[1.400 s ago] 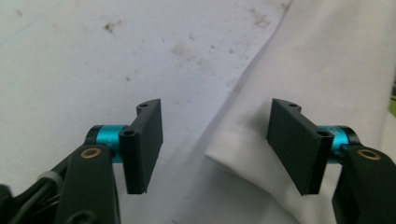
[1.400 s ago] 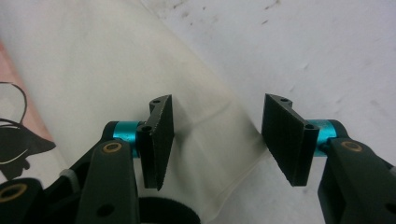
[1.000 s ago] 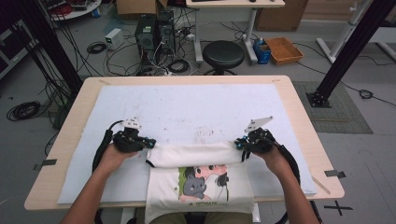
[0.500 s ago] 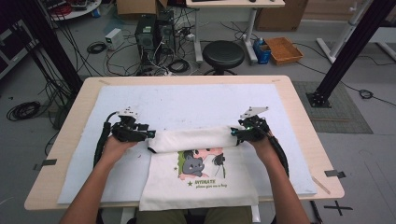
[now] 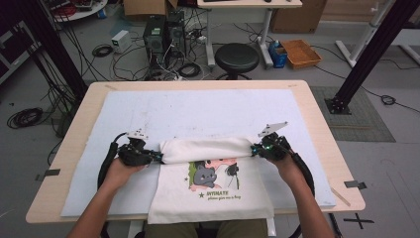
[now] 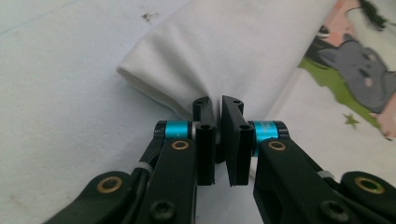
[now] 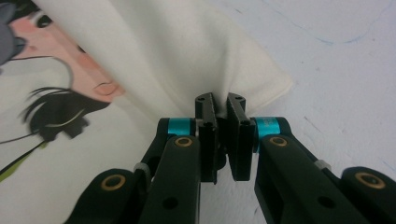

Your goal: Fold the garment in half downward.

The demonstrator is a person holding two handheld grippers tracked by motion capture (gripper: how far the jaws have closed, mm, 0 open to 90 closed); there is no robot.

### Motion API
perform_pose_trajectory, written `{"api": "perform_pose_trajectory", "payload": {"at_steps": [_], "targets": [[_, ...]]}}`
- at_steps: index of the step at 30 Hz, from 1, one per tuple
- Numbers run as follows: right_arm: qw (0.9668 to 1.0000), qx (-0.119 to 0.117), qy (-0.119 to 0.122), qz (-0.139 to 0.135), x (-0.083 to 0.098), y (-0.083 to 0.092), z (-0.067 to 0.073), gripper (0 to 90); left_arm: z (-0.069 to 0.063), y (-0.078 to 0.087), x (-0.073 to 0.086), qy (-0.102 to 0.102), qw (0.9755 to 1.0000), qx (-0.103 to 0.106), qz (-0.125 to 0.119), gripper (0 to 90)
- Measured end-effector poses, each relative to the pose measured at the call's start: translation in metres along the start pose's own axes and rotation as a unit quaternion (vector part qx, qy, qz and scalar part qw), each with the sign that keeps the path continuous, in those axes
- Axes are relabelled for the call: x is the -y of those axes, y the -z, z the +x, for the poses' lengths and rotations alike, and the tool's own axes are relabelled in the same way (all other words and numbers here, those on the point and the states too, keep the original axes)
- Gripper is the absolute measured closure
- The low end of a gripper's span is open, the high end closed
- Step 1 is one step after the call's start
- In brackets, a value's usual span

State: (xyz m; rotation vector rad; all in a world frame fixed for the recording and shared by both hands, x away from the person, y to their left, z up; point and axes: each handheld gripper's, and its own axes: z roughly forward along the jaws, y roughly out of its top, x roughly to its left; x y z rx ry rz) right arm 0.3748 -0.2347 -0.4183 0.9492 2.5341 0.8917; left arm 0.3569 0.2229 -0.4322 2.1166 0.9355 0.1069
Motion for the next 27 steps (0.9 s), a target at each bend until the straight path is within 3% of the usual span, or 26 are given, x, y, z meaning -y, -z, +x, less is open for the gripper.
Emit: {"api": "perform_pose_trajectory", "payload": {"at_steps": [4,7,12,16,20,22,23,24,25,26,27], "targets": [[0.9998,-0.014,0.013,-0.006,0.006,0.017,0.007,84.4,-0.005,0.014,0.007,-0.010,0.9995,0.021,-0.019,83.9],[0.9992,-0.030,0.023,-0.007,0.013,0.030,0.016,84.4,-0.012,0.027,0.014,-0.018,0.9981,0.048,-0.033,83.8],[0.9981,-0.050,0.036,-0.001,0.027,0.052,0.033,84.4,-0.027,0.042,0.031,-0.035,0.9951,0.086,-0.034,83.7],[0.9969,-0.068,0.040,0.006,0.041,0.065,0.045,84.3,-0.040,0.045,0.046,-0.069,0.9880,0.135,-0.029,83.7],[0.9936,-0.090,0.060,0.032,0.053,0.069,0.056,84.3,-0.045,0.045,0.056,-0.080,0.9836,0.161,-0.009,83.7],[0.9925,-0.099,0.062,0.035,0.057,0.071,0.059,83.1,-0.046,0.047,0.056,-0.089,0.9801,0.177,-0.012,82.2],[0.9922,-0.100,0.067,0.031,0.057,0.071,0.059,77.9,-0.047,0.047,0.055,-0.096,0.9787,0.180,-0.021,77.4],[0.9929,-0.097,0.066,0.021,0.056,0.071,0.059,69.9,-0.047,0.048,0.052,-0.096,0.9807,0.167,-0.034,67.9],[0.9939,-0.088,0.066,0.008,0.055,0.072,0.058,63.4,-0.046,0.048,0.048,-0.082,0.9846,0.147,-0.045,54.8],[0.9949,-0.076,0.065,-0.008,0.052,0.072,0.057,56.2,-0.043,0.049,0.042,-0.071,0.9873,0.130,-0.057,47.2],[0.9957,-0.064,0.062,-0.025,0.048,0.072,0.054,53.6,-0.039,0.049,0.037,-0.069,0.9887,0.113,-0.072,45.7]]}}
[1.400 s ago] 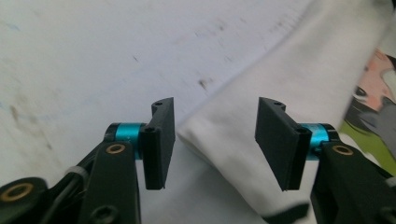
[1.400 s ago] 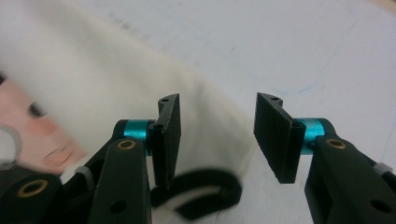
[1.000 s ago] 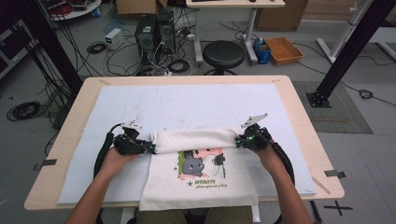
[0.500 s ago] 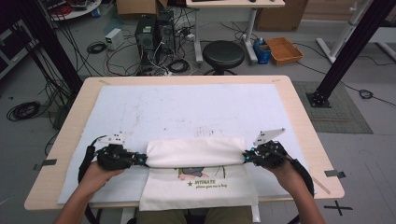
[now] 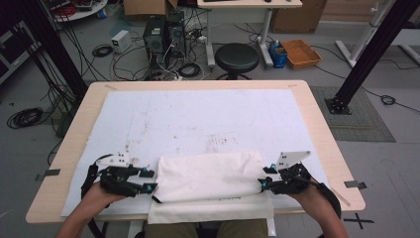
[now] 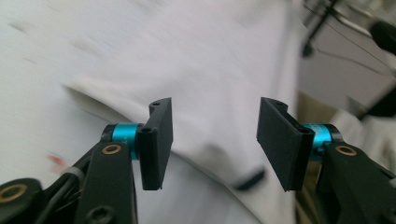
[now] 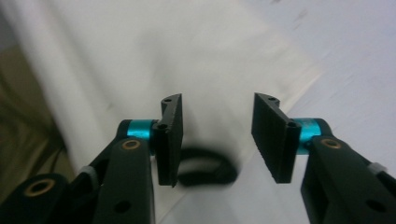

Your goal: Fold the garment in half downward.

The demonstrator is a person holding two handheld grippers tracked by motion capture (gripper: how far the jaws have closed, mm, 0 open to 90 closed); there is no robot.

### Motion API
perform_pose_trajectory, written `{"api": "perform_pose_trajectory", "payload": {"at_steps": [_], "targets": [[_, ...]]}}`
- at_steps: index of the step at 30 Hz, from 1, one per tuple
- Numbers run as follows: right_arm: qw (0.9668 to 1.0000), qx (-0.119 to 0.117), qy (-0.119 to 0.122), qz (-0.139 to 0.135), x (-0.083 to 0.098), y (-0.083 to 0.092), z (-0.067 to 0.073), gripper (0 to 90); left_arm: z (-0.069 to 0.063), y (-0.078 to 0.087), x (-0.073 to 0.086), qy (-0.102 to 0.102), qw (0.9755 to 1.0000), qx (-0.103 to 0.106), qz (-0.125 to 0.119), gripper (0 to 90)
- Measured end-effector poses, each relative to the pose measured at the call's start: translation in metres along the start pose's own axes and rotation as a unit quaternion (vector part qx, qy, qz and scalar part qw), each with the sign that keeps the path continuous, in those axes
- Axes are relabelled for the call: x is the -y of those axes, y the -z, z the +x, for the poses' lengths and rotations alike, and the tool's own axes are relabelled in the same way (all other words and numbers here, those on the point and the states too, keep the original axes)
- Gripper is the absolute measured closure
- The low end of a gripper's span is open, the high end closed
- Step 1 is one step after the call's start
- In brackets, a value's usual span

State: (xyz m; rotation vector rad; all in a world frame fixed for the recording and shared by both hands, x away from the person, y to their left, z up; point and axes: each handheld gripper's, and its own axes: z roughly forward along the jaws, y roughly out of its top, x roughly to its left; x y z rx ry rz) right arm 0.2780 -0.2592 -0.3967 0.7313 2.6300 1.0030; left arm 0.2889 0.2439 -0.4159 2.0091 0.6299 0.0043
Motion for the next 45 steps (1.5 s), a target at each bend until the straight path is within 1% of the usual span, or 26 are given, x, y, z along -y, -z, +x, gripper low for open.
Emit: {"api": "perform_pose_trajectory", "payload": {"at_steps": [1,2,3,4,5,7,9,12,14,15,16,17,19,21,22,24,26,29,30,34,37,40,41,42,43,45], "targets": [[0.9998,0.012,-0.003,-0.014,-0.004,0.000,-0.003,52.5,0.004,0.000,-0.005,0.002,0.9996,-0.028,-0.007,45.7],[0.9992,0.031,-0.007,-0.025,-0.008,-0.002,-0.008,48.4,0.009,-0.002,-0.011,0.009,0.9980,-0.062,-0.006,45.6],[0.9982,0.050,-0.017,-0.029,-0.012,-0.004,-0.013,45.4,0.015,-0.005,-0.017,0.011,0.9954,-0.095,0.005,44.2],[0.9974,0.062,-0.025,-0.028,-0.017,-0.008,-0.019,45.3,0.021,-0.010,-0.022,0.018,0.9931,-0.115,0.012,40.8],[0.9966,0.070,-0.035,-0.025,-0.021,-0.013,-0.026,44.2,0.028,-0.015,-0.026,0.026,0.9919,-0.122,0.022,40.4],[0.9961,0.072,-0.051,-0.007,-0.029,-0.026,-0.039,41.7,0.039,-0.029,-0.031,0.032,0.9890,-0.136,0.049,40.3],[0.9963,0.059,-0.062,0.008,-0.035,-0.041,-0.050,40.8,0.049,-0.042,-0.033,0.040,0.9883,-0.130,0.070,40.1],[0.9959,0.037,-0.077,0.029,-0.038,-0.061,-0.061,41.1,0.057,-0.056,-0.030,0.052,0.9886,-0.112,0.086,40.1],[0.9954,0.021,-0.082,0.046,-0.038,-0.069,-0.065,45.9,0.058,-0.060,-0.027,0.047,0.9885,-0.104,0.099,42.3],[0.9953,0.016,-0.079,0.053,-0.037,-0.072,-0.066,49.8,0.057,-0.059,-0.027,0.031,0.9876,-0.115,0.102,47.4],[0.9950,0.008,-0.080,0.060,-0.035,-0.074,-0.067,54.4,0.057,-0.058,-0.027,0.031,0.9896,-0.098,0.101,57.6],[0.9949,0.003,-0.076,0.066,-0.034,-0.076,-0.067,63.1,0.056,-0.057,-0.027,0.022,0.9906,-0.092,0.099,77.2],[0.9960,-0.007,-0.066,0.060,-0.033,-0.074,-0.066,83.7,0.053,-0.056,-0.028,0.021,0.9898,-0.101,0.099,84.7],[0.9966,-0.001,-0.060,0.056,-0.034,-0.072,-0.065,86.5,0.055,-0.053,-0.029,0.027,0.9904,-0.104,0.087,86.1],[0.9969,0.008,-0.057,0.053,-0.034,-0.072,-0.065,86.8,0.057,-0.052,-0.030,0.032,0.9905,-0.111,0.075,86.4],[0.9971,0.025,-0.058,0.044,-0.036,-0.072,-0.069,87.1,0.063,-0.049,-0.032,0.043,0.9909,-0.114,0.058,86.6],[0.9965,0.042,-0.063,0.036,-0.040,-0.072,-0.074,87.2,0.069,-0.049,-0.036,0.048,0.9898,-0.123,0.054,86.6],[0.9947,0.069,-0.073,0.021,-0.047,-0.077,-0.084,87.2,0.079,-0.051,-0.043,0.048,0.9862,-0.150,0.052,86.6],[0.9939,0.078,-0.075,0.018,-0.049,-0.079,-0.087,87.1,0.082,-0.051,-0.045,0.050,0.9858,-0.153,0.050,86.5],[0.9923,0.104,-0.067,0.012,-0.060,-0.088,-0.096,87.1,0.094,-0.052,-0.053,0.047,0.9825,-0.176,0.039,86.5],[0.9912,0.116,-0.063,0.006,-0.068,-0.093,-0.101,87.0,0.100,-0.054,-0.057,0.042,0.9821,-0.179,0.039,86.4],[0.9905,0.120,-0.065,0.017,-0.069,-0.100,-0.103,83.8,0.101,-0.057,-0.056,0.034,0.9831,-0.175,0.043,84.8],[0.9900,0.122,-0.069,0.020,-0.068,-0.101,-0.103,75.1,0.101,-0.057,-0.056,0.042,0.9828,-0.175,0.041,78.1],[0.9893,0.125,-0.073,0.019,-0.067,-0.101,-0.103,65.0,0.102,-0.056,-0.056,0.057,0.9828,-0.171,0.039,65.4],[0.9887,0.125,-0.081,0.015,-0.066,-0.099,-0.103,59.5,0.102,-0.054,-0.055,0.066,0.9828,-0.168,0.039,55.1],[0.9886,0.121,-0.089,-0.002,-0.062,-0.091,-0.101,48.4,0.096,-0.047,-0.053,0.070,0.9835,-0.164,0.031,47.6]]}}
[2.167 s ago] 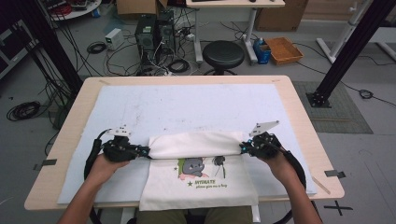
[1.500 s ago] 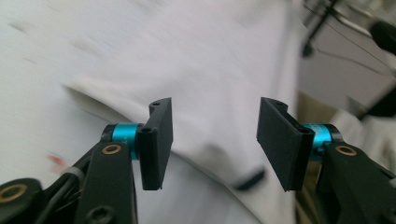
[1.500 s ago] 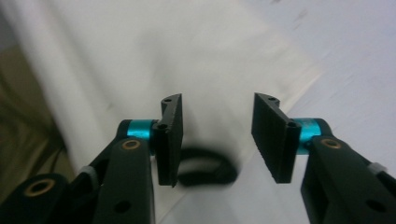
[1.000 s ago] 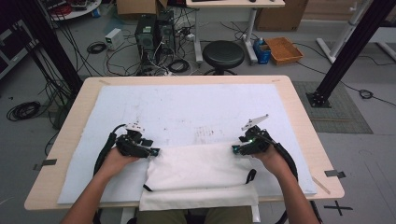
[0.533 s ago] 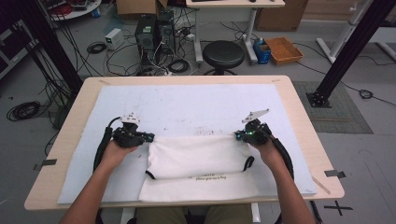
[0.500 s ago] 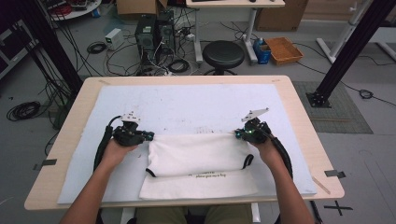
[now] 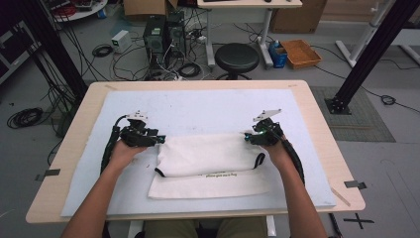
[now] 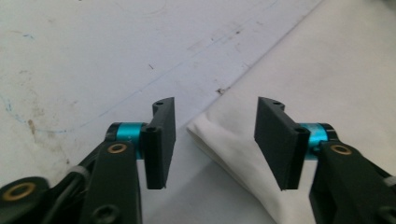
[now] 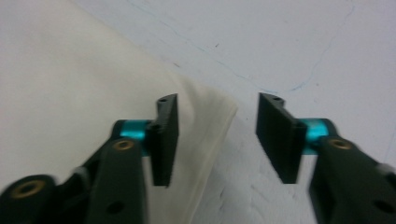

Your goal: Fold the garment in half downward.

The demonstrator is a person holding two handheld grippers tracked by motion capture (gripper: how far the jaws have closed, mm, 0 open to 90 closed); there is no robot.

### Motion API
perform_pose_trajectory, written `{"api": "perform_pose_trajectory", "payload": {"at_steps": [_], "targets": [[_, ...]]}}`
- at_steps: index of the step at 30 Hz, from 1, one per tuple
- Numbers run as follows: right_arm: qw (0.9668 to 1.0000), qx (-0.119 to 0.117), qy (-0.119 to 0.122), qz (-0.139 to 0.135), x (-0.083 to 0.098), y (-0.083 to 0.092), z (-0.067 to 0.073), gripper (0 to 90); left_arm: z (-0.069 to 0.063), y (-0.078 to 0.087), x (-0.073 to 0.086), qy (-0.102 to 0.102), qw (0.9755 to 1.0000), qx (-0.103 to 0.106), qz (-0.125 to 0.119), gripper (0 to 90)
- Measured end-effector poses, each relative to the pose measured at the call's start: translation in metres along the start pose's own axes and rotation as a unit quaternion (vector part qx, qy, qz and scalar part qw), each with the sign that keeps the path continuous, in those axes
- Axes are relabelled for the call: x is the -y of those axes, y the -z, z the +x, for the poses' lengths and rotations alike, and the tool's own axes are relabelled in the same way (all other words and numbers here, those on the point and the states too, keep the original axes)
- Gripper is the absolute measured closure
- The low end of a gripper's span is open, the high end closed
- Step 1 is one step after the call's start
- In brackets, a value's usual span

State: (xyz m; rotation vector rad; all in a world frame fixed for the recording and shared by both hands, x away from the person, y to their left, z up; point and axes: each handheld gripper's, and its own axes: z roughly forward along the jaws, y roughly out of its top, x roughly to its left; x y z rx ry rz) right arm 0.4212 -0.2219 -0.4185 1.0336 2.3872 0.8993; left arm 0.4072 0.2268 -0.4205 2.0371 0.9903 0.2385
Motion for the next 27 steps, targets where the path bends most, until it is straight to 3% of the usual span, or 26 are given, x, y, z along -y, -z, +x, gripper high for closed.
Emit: {"api": "perform_pose_trajectory", "payload": {"at_steps": [2,6,11,17,22,27], "targets": [[0.9998,-0.010,-0.012,-0.012,0.005,0.011,0.000,39.8,-0.004,0.009,0.005,0.003,1.0000,0.005,-0.003,43.4],[0.9994,-0.027,-0.014,-0.013,0.020,0.034,0.007,37.5,-0.016,0.025,0.021,0.007,0.9998,0.017,-0.005,42.8],[0.9976,-0.062,0.001,0.031,0.041,0.049,0.024,51.6,-0.035,0.029,0.044,0.019,0.9990,0.036,0.016,46.8],[0.9963,-0.060,0.015,0.060,0.050,0.044,0.034,56.5,-0.048,0.025,0.057,0.011,0.9985,0.050,0.021,56.3],[0.9953,-0.067,0.035,0.060,0.049,0.042,0.037,77.4,-0.049,0.021,0.058,0.014,0.9978,0.055,0.033,62.2],[0.9954,-0.066,0.043,0.054,0.051,0.041,0.040,80.4,-0.051,0.021,0.060,0.004,0.9983,0.051,0.027,82.6]]}}
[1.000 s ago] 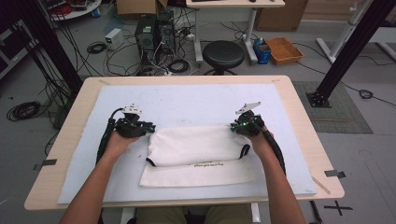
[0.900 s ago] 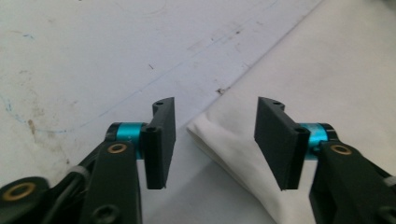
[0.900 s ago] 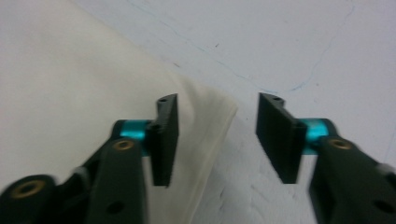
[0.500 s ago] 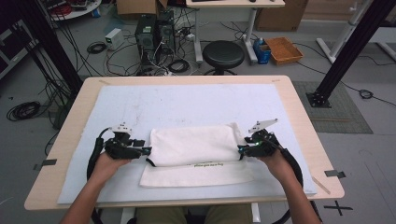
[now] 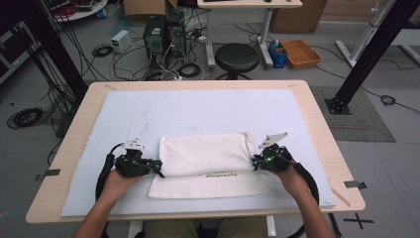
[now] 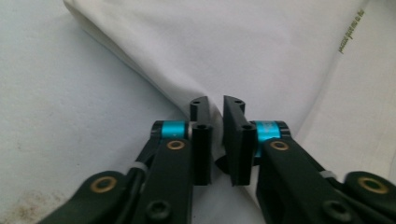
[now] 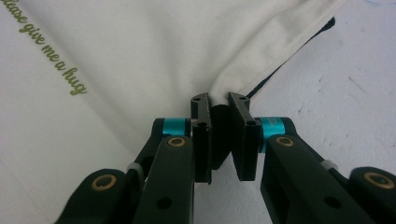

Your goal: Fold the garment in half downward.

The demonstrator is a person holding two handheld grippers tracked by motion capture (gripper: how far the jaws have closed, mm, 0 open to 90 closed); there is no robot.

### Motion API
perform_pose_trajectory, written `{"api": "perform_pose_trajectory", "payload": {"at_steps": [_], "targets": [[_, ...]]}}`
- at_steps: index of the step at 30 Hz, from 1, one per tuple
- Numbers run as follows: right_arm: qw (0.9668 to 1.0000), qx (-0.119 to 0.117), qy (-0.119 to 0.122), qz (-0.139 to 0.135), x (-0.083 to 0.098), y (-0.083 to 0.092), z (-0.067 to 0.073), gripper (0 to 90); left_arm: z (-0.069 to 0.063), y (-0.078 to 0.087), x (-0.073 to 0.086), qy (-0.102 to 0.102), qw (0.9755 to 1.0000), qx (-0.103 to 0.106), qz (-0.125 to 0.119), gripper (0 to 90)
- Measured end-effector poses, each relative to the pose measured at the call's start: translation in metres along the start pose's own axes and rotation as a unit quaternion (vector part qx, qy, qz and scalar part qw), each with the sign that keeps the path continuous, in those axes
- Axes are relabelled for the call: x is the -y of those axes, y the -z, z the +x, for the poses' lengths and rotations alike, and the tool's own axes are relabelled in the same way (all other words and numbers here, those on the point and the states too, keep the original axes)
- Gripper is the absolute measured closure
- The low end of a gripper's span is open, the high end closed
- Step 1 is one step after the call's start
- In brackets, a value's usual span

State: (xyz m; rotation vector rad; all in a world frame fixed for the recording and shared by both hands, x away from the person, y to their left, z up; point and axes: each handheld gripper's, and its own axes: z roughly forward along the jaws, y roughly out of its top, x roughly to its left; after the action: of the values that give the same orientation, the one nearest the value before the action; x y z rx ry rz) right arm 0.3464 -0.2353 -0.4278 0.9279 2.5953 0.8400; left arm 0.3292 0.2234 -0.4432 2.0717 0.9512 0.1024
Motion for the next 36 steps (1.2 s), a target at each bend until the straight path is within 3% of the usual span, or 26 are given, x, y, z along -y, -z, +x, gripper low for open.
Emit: {"api": "perform_pose_trajectory", "payload": {"at_steps": [7,16,27,32,36], "targets": [[0.9999,0.000,0.004,-0.012,0.001,0.005,0.001,80.7,-0.006,0.009,0.002,-0.010,0.9993,-0.003,-0.036,86.7],[0.9992,-0.002,0.016,-0.036,0.006,0.030,0.013,81.3,-0.013,0.033,0.009,-0.023,0.9960,0.034,-0.080,86.7],[0.9976,-0.049,0.043,-0.021,0.027,0.058,0.034,81.7,-0.031,0.047,0.035,-0.062,0.9939,0.081,-0.041,87.0],[0.9949,-0.076,0.065,0.005,0.034,0.066,0.046,81.7,-0.042,0.052,0.045,-0.077,0.9908,0.108,-0.027,87.1],[0.9950,-0.080,0.059,0.011,0.043,0.067,0.047,81.6,-0.044,0.052,0.052,-0.081,0.9913,0.103,-0.014,87.0]]}}
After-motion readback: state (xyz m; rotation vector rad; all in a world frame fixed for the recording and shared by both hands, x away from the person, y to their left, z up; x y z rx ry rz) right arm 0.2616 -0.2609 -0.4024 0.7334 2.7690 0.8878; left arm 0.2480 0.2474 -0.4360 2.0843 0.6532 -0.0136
